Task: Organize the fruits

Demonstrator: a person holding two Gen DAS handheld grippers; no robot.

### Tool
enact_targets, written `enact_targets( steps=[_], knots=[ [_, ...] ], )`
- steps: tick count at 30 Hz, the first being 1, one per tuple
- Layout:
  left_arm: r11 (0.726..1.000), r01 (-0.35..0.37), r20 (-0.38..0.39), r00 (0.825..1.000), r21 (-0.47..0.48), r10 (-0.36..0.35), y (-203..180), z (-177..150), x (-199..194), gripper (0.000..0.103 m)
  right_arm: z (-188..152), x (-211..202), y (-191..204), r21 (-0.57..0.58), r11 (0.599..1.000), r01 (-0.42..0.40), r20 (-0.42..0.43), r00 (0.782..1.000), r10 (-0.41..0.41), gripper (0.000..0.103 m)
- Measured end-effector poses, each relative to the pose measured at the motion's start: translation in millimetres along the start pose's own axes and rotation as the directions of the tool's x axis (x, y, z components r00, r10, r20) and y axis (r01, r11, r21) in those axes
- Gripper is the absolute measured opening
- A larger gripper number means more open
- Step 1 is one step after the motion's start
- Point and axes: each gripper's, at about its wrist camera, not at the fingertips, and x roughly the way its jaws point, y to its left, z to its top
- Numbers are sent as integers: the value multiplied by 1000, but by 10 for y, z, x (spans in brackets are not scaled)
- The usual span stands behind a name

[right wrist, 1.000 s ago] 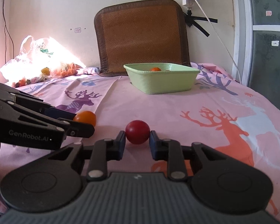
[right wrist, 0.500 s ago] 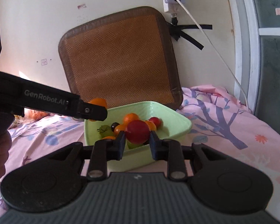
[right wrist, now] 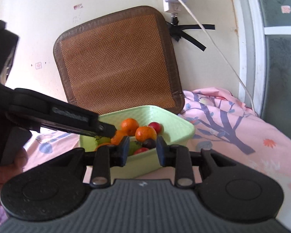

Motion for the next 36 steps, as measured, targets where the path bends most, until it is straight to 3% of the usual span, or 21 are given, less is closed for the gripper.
enact_targets(
  steps=[3,6,7,9,13,17,20,21,23,28,36],
  knots=[
    [995,-72,50,996,63,69,-80,-191,-376,56,-140,-251,-3,80,997,10,-9,1000,-9,33],
    [991,-100,87,992,85,93,-138,-419,-705,63,-314,-495,16,157,987,21,-42,999,-15,33],
    [991,-110,90,991,80,102,-147,-494,-789,65,-384,-565,6,180,983,23,-58,998,-13,33],
    [989,-129,94,988,66,122,-165,-646,-933,79,-518,-683,5,220,975,21,-96,995,0,33],
    [988,-149,96,985,35,145,-162,-952,-1189,86,-738,-845,43,281,960,13,-160,987,33,33],
    [984,-176,80,981,-9,176,-131,-1213,-1360,102,-792,-972,136,297,955,3,-167,985,49,33],
    [978,-209,68,976,-9,209,-132,-1325,-1434,103,-773,-1065,214,296,955,-10,-151,987,58,37],
    [975,-223,63,973,-7,223,-136,-1356,-1455,103,-767,-1102,242,295,955,-17,-143,988,62,48],
    [971,-238,52,970,-7,238,-129,-1399,-1482,103,-756,-1158,301,287,957,-33,-131,989,73,54],
    [967,-256,2,967,-14,256,-91,-1458,-1508,103,-746,-1242,438,247,968,-52,-123,989,84,54],
    [953,-303,22,953,-1,303,-118,-1519,-1556,103,-778,-1259,513,235,970,-60,-136,986,94,54]
  ],
)
